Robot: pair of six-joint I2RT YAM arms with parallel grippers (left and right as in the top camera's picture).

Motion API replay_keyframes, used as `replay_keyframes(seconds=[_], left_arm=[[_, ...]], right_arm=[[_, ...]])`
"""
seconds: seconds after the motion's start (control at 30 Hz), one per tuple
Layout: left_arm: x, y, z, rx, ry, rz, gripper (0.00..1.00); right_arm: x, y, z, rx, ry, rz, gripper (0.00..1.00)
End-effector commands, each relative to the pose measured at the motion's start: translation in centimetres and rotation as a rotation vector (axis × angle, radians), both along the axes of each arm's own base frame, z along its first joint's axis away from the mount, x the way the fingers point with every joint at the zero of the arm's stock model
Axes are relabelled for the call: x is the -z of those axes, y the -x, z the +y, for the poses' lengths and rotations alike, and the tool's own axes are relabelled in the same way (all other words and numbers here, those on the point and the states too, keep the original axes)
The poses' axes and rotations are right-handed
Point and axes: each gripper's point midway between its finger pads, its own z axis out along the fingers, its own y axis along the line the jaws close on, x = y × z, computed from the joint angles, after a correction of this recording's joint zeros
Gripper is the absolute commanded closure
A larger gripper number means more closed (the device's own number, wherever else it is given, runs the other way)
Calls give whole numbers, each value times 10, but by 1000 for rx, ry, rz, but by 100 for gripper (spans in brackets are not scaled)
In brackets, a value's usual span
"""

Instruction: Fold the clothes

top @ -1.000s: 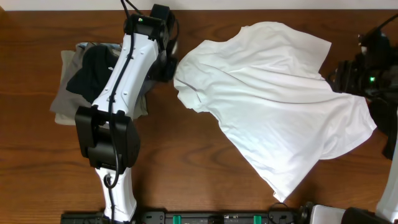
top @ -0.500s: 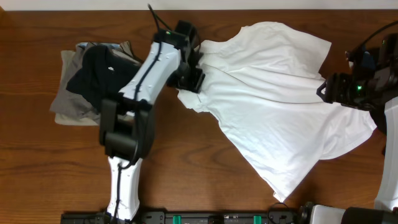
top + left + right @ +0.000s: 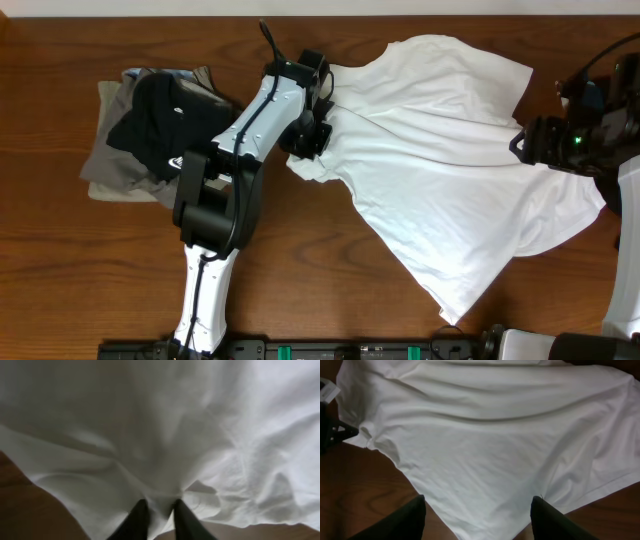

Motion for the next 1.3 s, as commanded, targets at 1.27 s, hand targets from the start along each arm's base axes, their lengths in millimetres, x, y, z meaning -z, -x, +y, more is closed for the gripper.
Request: replay_keyframes(seconds=[1.27], left_arm=[[-181,71,169,-427,-429,-153,94]], right_arm=[[137,24,-54,422,-36,159,42]])
